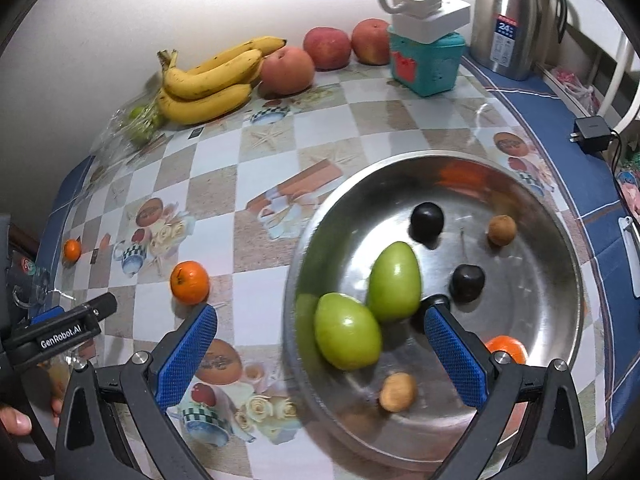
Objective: Organize fruits
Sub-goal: 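Lower the right tool onto an orange and close it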
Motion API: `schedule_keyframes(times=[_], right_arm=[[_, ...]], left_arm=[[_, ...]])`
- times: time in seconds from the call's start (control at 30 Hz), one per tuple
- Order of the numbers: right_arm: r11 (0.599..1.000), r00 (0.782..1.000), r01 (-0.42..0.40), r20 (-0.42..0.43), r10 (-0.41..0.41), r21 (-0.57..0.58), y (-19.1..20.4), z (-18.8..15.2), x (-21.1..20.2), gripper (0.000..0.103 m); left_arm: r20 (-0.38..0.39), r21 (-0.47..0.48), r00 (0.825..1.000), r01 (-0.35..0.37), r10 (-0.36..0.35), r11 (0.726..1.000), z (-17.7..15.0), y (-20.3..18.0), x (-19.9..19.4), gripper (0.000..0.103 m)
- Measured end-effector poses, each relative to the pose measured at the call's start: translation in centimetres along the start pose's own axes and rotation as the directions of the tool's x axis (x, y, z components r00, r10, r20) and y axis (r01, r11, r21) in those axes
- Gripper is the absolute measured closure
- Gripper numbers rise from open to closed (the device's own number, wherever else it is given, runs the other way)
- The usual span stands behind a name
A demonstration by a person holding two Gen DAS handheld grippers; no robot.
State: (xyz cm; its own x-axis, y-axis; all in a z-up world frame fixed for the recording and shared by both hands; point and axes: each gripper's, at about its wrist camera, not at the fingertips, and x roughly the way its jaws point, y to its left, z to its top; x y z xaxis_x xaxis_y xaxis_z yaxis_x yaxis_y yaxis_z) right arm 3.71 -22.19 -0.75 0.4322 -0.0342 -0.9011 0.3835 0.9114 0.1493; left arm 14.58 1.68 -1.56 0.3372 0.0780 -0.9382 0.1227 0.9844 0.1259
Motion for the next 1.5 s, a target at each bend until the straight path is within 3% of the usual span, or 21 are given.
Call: schedule_keyframes(times=[0.4, 0.7, 1.1, 1.3, 1.4, 1.5], right_arm=[[0.995, 0.998, -0.056, -0.009, 0.056, -0.086, 5.9, -0.7, 0.7, 0.000], [0.990, 0.997, -0.073, -0.034, 0.069, -0.117, 9.4, -1.1, 2.0, 0.000], [0.991, 0.995, -0.091, -0.054, 0.086, -0.098, 11.3, -0.9, 4.7, 0.000], [0.995, 0.999, -0.033, -0.044, 0.029, -0.090, 10.9, -0.6, 5.7, 0.000], [0.994, 1.000, -0.010, -0.028, 0.007, -0.113, 11.2, -0.4, 5.9, 0.007], [0.992, 1.000, 0.000, -0.025, -0.004, -0.124, 11.4, -0.3, 6.2, 0.026]], left_arm=[[0.014, -0.041, 1.000, 0.016, -0.015, 0.999, 0.4, 4.3, 0.4, 0.000], [0.011, -0.086, 0.996, 0.084, -0.083, 0.993, 0.3, 7.6, 0.9, 0.000], [0.013, -0.107, 0.993, 0.120, -0.119, 0.987, 0.3, 9.4, 2.2, 0.000], [0.018, -0.105, 0.990, 0.143, -0.142, 0.984, 0.6, 9.0, 2.7, 0.000], [0.027, -0.107, 0.989, 0.146, -0.144, 0.983, 1.0, 8.9, 2.9, 0.000], [0.034, -0.091, 0.990, 0.137, -0.135, 0.986, 1.2, 8.7, 3.0, 0.000]])
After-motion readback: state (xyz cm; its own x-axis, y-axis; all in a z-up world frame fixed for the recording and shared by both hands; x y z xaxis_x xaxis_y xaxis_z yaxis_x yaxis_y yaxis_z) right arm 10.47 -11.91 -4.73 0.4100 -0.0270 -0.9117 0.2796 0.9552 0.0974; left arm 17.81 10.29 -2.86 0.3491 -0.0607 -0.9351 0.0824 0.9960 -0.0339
